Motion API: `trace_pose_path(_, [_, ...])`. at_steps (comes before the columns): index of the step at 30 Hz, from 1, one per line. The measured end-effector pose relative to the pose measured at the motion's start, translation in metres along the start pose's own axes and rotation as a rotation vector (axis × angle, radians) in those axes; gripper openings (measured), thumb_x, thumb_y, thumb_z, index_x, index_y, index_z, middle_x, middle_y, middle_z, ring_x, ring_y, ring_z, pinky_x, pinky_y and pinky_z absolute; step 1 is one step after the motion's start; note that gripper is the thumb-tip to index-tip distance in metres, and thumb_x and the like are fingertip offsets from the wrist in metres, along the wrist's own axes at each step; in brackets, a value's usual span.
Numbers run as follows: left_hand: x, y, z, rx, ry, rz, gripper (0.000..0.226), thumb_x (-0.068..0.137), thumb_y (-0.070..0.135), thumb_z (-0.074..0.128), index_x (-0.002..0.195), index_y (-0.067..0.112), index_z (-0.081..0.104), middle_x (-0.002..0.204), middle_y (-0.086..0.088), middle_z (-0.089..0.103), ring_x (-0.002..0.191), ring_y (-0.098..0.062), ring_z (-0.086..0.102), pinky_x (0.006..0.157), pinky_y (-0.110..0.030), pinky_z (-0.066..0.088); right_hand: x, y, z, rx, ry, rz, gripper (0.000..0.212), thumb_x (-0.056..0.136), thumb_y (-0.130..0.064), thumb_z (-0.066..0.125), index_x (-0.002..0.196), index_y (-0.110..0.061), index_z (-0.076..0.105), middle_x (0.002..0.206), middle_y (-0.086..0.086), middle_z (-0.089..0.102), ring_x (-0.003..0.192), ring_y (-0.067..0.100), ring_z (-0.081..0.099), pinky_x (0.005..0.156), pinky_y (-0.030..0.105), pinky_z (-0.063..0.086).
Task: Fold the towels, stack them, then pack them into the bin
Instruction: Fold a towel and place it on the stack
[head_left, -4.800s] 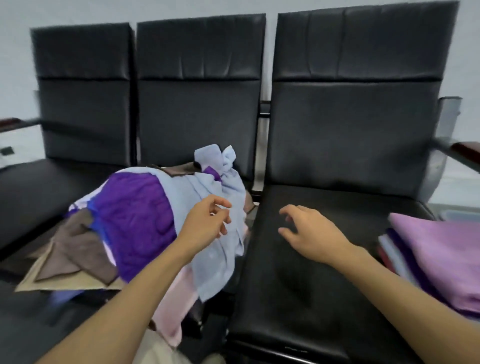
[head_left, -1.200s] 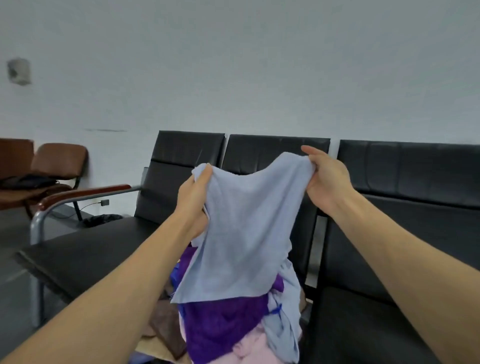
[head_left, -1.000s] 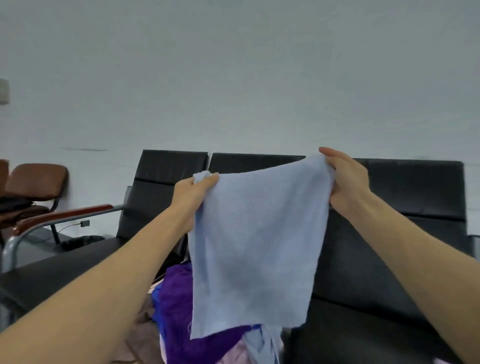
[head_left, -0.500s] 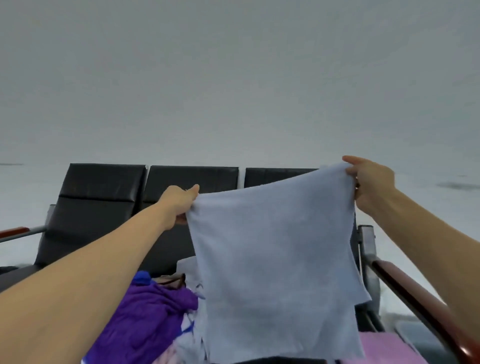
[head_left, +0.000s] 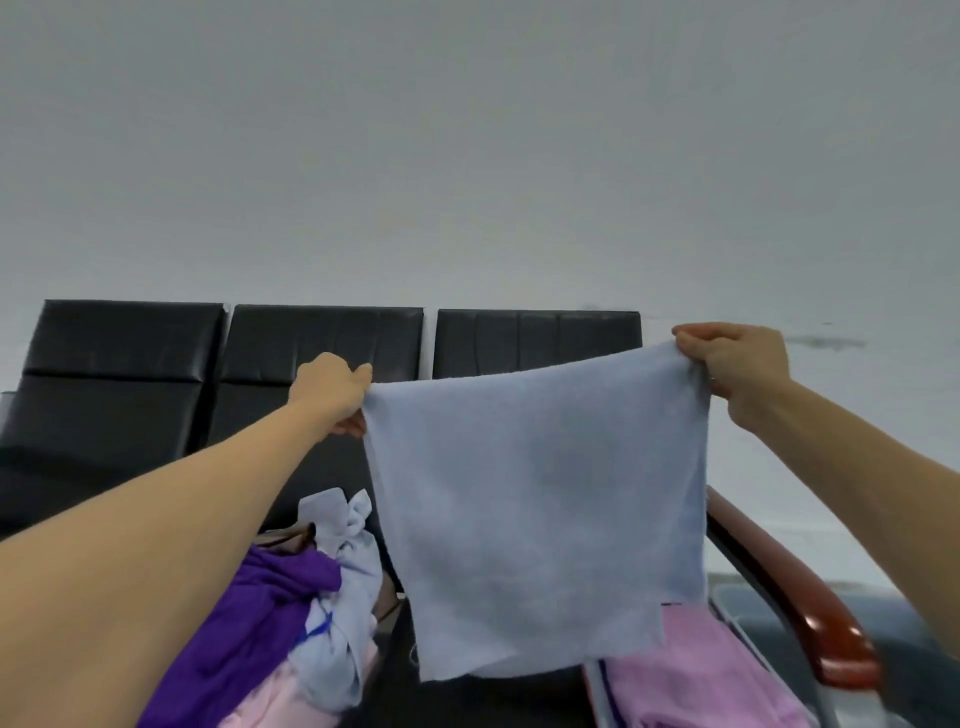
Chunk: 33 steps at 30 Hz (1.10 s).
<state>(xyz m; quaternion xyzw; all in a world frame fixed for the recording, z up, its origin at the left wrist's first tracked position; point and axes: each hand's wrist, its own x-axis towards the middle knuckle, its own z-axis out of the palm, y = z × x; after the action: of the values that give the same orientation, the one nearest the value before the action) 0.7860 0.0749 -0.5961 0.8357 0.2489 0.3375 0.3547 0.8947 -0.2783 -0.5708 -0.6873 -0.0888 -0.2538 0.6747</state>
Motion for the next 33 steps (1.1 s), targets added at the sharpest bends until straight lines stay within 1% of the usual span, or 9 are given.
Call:
trace_pose_path(2, [0.003,-0.003,0.001,-0.234,0.003,-0.090,0.027,0.092,0.026,0.063,0.089,-0.001,0.062,0.086,-0.018,0.068,0.070,-0.028,0.068,0.056,-0.031,0.053,-0.002,0.002,0.001,-0.076,0.010,-0.043,0.012,0.081,-0.012,0.073,0.085,-0.023,0.074,0.101,0.000,0.069,0.101,0.019,0.061,0.093,0.038,0.052])
trace_pose_path(5, [0.004,-0.006,-0.002,-0.598,-0.120,-0.242,0.034,0.084,0.015,0.073,0.109,-0.003,0.059,0.095,-0.017,0.065,0.076,-0.025,0.065,0.058,-0.033,0.052,-0.005,0.004,0.002,-0.149,-0.016,-0.051,0.016,0.077,-0.007,0.074,0.077,-0.023,0.072,0.099,0.004,0.070,0.101,0.022,0.063,0.093,0.040,0.053])
trace_pose_path(10, [0.006,-0.015,-0.008,-0.656,-0.268,-0.245,0.045,0.085,0.007,0.070,0.125,-0.002,0.051,0.104,-0.016,0.063,0.086,-0.025,0.064,0.071,-0.036,0.052,-0.009,0.006,0.000,-0.268,-0.086,-0.067,0.023,0.065,-0.001,0.081,0.071,-0.020,0.070,0.092,0.010,0.068,0.095,0.028,0.064,0.083,0.039,0.056])
trace_pose_path(13, [0.005,-0.018,-0.015,-0.550,-0.426,-0.137,0.026,0.086,0.011,0.068,0.111,0.003,0.064,0.111,-0.014,0.066,0.099,-0.025,0.064,0.088,-0.038,0.051,-0.012,0.006,0.001,-0.467,-0.125,-0.140,0.022,0.072,-0.003,0.078,0.091,-0.012,0.072,0.103,0.012,0.063,0.096,0.028,0.058,0.075,0.028,0.048])
trace_pose_path(16, [0.000,-0.018,-0.017,-0.270,-0.539,0.085,0.022,0.085,0.011,0.069,0.106,0.006,0.070,0.108,-0.009,0.068,0.101,-0.021,0.063,0.090,-0.033,0.052,-0.014,0.006,0.004,-0.795,-0.244,-0.258,0.032,0.086,-0.006,0.064,0.118,-0.009,0.067,0.123,0.013,0.061,0.114,0.030,0.054,0.089,0.028,0.043])
trace_pose_path(20, [-0.002,-0.013,-0.001,0.256,-0.274,0.388,0.022,0.091,0.019,0.064,0.105,0.004,0.072,0.103,-0.006,0.066,0.095,-0.021,0.060,0.078,-0.028,0.043,-0.016,0.012,0.011,-1.015,-0.339,-0.382,0.029,0.088,0.000,0.049,0.101,-0.007,0.075,0.110,0.014,0.069,0.091,0.027,0.057,0.075,0.025,0.040])
trace_pose_path(27, [0.009,-0.011,0.012,0.431,-0.160,0.511,0.019,0.095,0.016,0.057,0.096,0.004,0.073,0.091,-0.011,0.068,0.081,-0.028,0.063,0.069,-0.033,0.045,-0.015,0.012,0.011,-1.107,-0.254,-0.348,0.028,0.086,-0.004,0.051,0.094,-0.018,0.073,0.097,0.011,0.066,0.089,0.031,0.056,0.078,0.035,0.045])
trace_pose_path(30, [0.008,-0.012,0.014,0.499,-0.161,0.533,0.018,0.096,0.015,0.054,0.100,0.007,0.070,0.097,-0.011,0.067,0.085,-0.029,0.062,0.072,-0.035,0.047,-0.015,0.010,0.008,-1.162,-0.236,-0.311,0.014,0.078,-0.007,0.068,0.084,-0.019,0.070,0.089,0.006,0.065,0.085,0.026,0.052,0.088,0.040,0.042])
trace_pose_path(33, [0.007,-0.013,0.017,0.529,-0.161,0.548,0.017,0.094,0.011,0.056,0.101,0.007,0.071,0.100,-0.012,0.067,0.087,-0.030,0.062,0.073,-0.035,0.048,-0.016,0.010,0.007,-1.147,-0.209,-0.291,0.019,0.070,-0.010,0.079,0.077,-0.017,0.063,0.084,0.003,0.061,0.085,0.024,0.049,0.087,0.039,0.033])
